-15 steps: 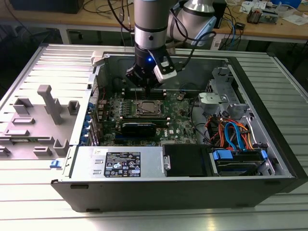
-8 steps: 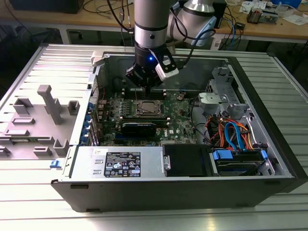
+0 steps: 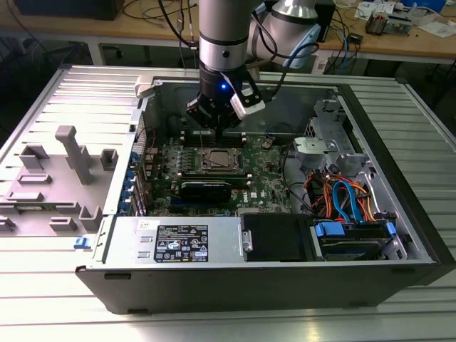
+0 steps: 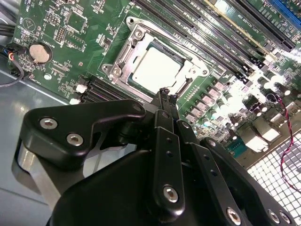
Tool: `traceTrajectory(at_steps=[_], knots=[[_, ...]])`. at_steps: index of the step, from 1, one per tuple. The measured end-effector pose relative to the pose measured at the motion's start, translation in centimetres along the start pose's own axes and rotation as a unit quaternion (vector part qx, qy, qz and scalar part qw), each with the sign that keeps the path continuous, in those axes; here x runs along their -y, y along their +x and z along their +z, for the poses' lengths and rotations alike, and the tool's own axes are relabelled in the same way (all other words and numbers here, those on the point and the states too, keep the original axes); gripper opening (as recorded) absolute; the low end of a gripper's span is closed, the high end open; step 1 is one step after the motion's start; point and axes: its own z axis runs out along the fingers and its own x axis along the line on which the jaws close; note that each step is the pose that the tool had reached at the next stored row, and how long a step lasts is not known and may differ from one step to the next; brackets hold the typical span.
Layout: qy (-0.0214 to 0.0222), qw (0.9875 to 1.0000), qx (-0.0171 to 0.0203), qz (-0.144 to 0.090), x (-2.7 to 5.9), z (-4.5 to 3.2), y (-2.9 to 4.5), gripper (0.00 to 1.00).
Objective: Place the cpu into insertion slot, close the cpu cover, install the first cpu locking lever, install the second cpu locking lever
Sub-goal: 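Install the first cpu locking lever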
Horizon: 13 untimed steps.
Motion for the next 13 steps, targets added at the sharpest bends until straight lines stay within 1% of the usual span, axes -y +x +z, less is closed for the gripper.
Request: traceTrajectory(at_steps=[2, 5, 10, 13], knots=[[0.0, 1.0, 0.0, 0.0, -0.01, 0.0, 0.05, 0.11], [0.0, 1.0, 0.0, 0.0, -0.02, 0.0, 0.35, 0.11], [0.0, 1.0, 0.0, 0.0, -0.07, 0.0, 1.09, 0.11], [0.0, 1.0, 0.0, 0.0, -0.11, 0.0, 1.68, 0.11]])
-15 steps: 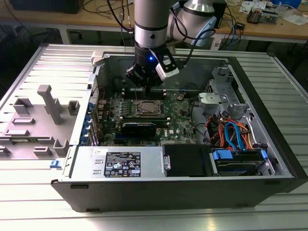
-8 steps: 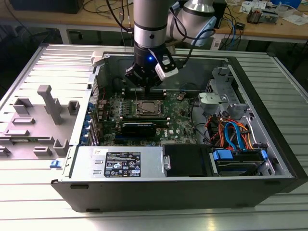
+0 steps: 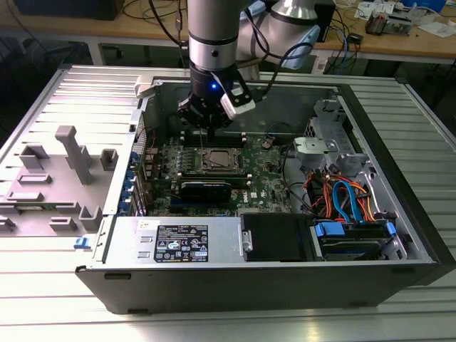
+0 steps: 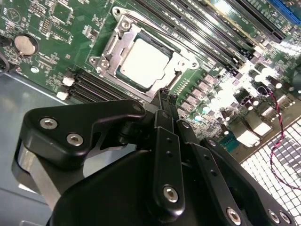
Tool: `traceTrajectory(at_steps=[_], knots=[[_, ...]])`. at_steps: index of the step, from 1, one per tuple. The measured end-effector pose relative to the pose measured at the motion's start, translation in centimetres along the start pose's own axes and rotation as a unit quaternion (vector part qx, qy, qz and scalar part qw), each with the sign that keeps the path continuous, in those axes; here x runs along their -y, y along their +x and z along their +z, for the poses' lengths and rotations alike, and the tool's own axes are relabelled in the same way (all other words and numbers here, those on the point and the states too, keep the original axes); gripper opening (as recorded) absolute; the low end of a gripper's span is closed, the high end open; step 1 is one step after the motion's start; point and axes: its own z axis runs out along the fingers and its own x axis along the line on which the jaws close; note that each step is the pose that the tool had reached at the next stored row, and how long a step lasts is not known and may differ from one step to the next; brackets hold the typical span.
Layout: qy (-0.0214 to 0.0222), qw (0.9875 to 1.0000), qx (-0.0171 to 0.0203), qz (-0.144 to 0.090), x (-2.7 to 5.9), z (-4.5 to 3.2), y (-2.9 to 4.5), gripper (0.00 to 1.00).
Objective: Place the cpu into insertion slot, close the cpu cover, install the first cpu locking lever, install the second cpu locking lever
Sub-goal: 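Install the first cpu locking lever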
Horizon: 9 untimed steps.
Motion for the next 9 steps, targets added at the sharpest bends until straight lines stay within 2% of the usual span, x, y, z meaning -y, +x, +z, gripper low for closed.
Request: traceTrajectory(at_steps=[9], knots=[[0.0, 1.0, 0.0, 0.0, -0.07, 0.0, 1.16, 0.11]])
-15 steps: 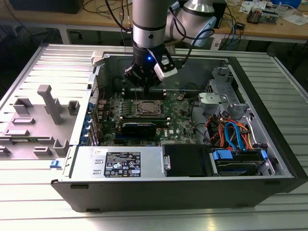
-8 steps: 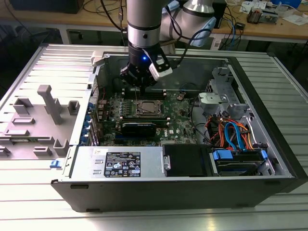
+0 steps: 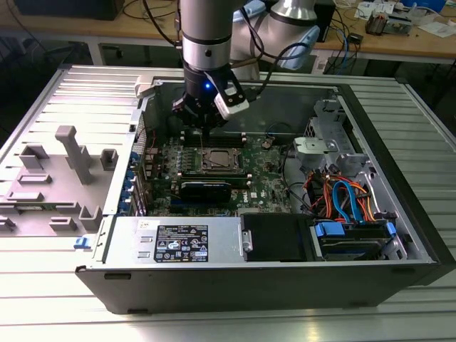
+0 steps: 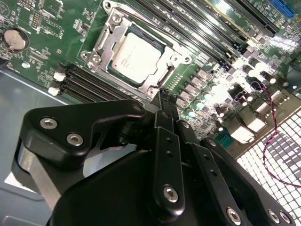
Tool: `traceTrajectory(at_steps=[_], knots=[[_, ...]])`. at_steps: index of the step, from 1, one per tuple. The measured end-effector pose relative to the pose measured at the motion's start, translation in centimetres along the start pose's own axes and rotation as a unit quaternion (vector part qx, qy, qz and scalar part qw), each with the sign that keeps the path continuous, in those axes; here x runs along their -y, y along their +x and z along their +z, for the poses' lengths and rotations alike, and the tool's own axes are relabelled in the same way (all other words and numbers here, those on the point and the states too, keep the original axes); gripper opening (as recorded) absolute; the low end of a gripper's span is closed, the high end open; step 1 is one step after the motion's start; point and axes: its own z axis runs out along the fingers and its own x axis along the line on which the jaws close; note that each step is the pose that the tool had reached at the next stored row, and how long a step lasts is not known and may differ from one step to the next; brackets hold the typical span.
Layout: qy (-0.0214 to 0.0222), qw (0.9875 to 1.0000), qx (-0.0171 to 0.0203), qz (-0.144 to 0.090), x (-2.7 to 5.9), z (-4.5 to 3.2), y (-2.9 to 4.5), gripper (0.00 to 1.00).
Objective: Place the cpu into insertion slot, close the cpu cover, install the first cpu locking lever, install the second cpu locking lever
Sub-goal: 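Install the first cpu locking lever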
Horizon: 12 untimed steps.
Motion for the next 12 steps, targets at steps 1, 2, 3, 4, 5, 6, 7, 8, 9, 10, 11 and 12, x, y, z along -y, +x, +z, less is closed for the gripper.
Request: traceTrajectory(at_steps=[1, 2, 3, 4, 5, 6, 7, 8, 9, 10, 11, 12], knots=[[0.0, 1.0, 0.0, 0.0, -0.01, 0.0, 0.17, 0.11], [0.0, 1.0, 0.0, 0.0, -0.04, 0.0, 0.54, 0.11], [0.0, 1.0, 0.0, 0.0, -0.07, 0.0, 1.04, 0.11], [0.0, 1.0, 0.0, 0.0, -0.08, 0.0, 1.25, 0.11], [0.0, 1.0, 0.0, 0.0, -0.1, 0.0, 1.47, 0.11], [0.0, 1.0, 0.0, 0.0, -0.11, 0.0, 1.7, 0.11], [0.0, 1.0, 0.0, 0.0, -0.13, 0.0, 1.89, 0.11], [0.0, 1.0, 0.0, 0.0, -0.14, 0.0, 2.09, 0.11], [0.0, 1.0, 0.0, 0.0, -0.15, 0.0, 2.27, 0.11], [0.0, 1.0, 0.0001, 0.0, -0.18, 0.0, 2.41, 0.11], [0.0, 1.0, 0.0, 0.0, -0.21, 0.0, 2.45, 0.11], [0.0, 1.0, 0.0, 0.0, -0.24, 0.0, 2.47, 0.11]])
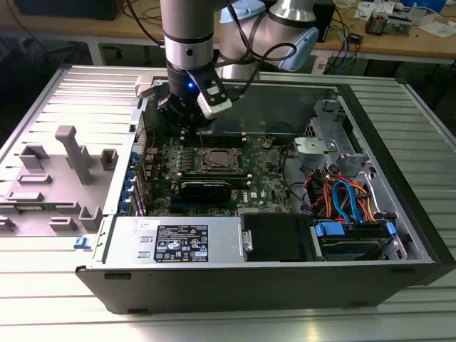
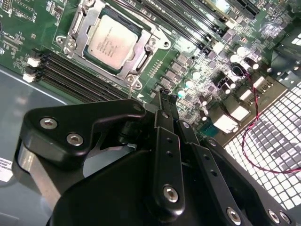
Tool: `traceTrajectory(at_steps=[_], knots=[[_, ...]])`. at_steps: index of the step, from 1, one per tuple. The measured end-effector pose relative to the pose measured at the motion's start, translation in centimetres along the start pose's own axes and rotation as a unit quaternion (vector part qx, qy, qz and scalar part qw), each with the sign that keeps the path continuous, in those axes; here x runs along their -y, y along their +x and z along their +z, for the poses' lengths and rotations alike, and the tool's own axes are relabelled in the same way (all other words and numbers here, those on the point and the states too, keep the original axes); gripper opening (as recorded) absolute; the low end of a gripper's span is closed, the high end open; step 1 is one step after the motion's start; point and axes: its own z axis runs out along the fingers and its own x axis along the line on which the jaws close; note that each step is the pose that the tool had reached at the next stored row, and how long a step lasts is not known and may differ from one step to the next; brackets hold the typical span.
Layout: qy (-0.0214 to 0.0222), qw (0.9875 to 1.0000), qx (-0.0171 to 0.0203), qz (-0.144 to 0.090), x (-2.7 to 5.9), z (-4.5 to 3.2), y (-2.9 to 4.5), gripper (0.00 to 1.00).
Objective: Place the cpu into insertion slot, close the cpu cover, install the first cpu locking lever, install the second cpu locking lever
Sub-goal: 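Install the first cpu locking lever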
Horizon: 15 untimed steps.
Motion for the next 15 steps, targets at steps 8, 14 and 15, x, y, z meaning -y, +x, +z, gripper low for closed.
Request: traceTrajectory(at_steps=[8, 14, 15], knots=[[0.0, 1.0, 0.0, 0.0, -0.69, 0.03, -0.01, 0.11], [-0.0001, 1.0, 0.0, 0.0, -1.32, 0.05, -0.02, 0.11], [-0.0001, 1.0, 0.0, 0.0, -1.41, 0.05, -0.02, 0.11]])
